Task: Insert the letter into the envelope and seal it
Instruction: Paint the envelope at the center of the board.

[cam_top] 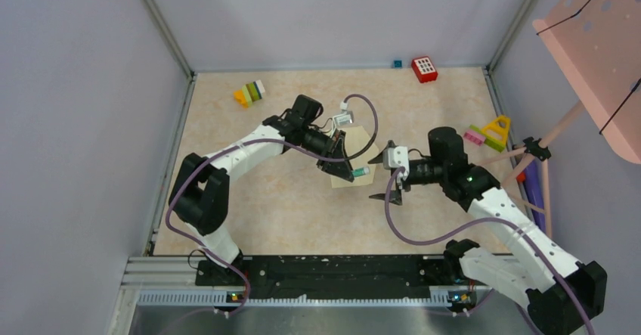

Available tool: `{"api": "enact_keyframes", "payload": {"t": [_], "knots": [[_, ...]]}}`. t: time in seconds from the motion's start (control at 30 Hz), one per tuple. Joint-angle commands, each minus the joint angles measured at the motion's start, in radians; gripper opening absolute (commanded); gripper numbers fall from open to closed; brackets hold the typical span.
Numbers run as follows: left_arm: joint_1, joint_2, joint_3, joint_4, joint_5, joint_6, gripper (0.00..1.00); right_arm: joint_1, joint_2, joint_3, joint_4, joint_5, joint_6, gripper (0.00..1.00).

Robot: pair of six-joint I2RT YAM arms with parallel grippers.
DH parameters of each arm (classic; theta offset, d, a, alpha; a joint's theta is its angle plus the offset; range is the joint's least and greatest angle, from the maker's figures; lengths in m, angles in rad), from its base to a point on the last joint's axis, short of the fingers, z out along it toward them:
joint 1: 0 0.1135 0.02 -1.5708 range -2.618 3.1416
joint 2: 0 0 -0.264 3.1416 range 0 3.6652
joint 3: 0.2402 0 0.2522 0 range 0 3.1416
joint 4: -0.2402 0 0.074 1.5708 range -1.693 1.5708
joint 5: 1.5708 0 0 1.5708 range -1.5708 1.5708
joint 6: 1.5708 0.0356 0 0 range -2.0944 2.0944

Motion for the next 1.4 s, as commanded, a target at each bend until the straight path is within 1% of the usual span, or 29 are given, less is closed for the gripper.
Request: {"api": "enact_keyframes", "payload": {"t": [0.0, 0.07, 0.17, 0.4, 0.47, 0.6, 0.7, 0.87, 0.93, 1.03, 1.23, 1.3, 1.37], "knots": [[-0.015, -0.036, 0.016, -0.045, 0.07, 0.071, 0.12, 0.033, 0.014, 0.0, 0.059, -0.029, -0.038, 0.86], [-0.021, -0.026, 0.031, -0.082, 0.077, 0.099, 0.12, 0.052, 0.034, 0.012, 0.063, -0.025, -0.047, 0.85], [-0.027, -0.016, 0.049, -0.125, 0.082, 0.132, 0.12, 0.063, 0.065, 0.028, 0.081, -0.032, -0.064, 0.8], [-0.031, -0.003, 0.054, -0.144, 0.097, 0.146, 0.12, 0.087, 0.136, 0.058, 0.119, -0.089, -0.093, 0.61], [-0.03, 0.0, 0.054, -0.146, 0.099, 0.146, 0.12, 0.103, 0.149, 0.059, 0.134, -0.089, -0.09, 0.58], [-0.031, 0.007, 0.057, -0.15, 0.101, 0.152, 0.12, 0.13, 0.163, 0.059, 0.16, -0.069, -0.077, 0.56], [-0.032, 0.015, 0.059, -0.152, 0.107, 0.152, 0.12, 0.134, 0.159, 0.055, 0.206, -0.051, -0.037, 0.56], [-0.033, 0.026, 0.066, -0.156, 0.112, 0.151, 0.11, 0.134, 0.144, 0.042, 0.276, 0.013, 0.012, 0.47], [-0.033, 0.028, 0.064, -0.157, 0.115, 0.151, 0.11, 0.134, 0.136, 0.04, 0.281, 0.022, 0.015, 0.46], [-0.034, 0.032, 0.066, -0.157, 0.116, 0.149, 0.11, 0.134, 0.129, 0.037, 0.28, 0.005, 0.021, 0.43], [-0.031, 0.038, 0.07, -0.161, 0.115, 0.153, 0.11, 0.134, 0.105, 0.036, 0.232, -0.036, 0.002, 0.4], [-0.031, 0.04, 0.073, -0.162, 0.115, 0.152, 0.11, 0.134, 0.096, 0.036, 0.212, -0.063, -0.008, 0.36], [-0.03, 0.046, 0.075, -0.163, 0.119, 0.152, 0.1, 0.134, 0.091, 0.035, 0.194, -0.085, -0.017, 0.34]]}}
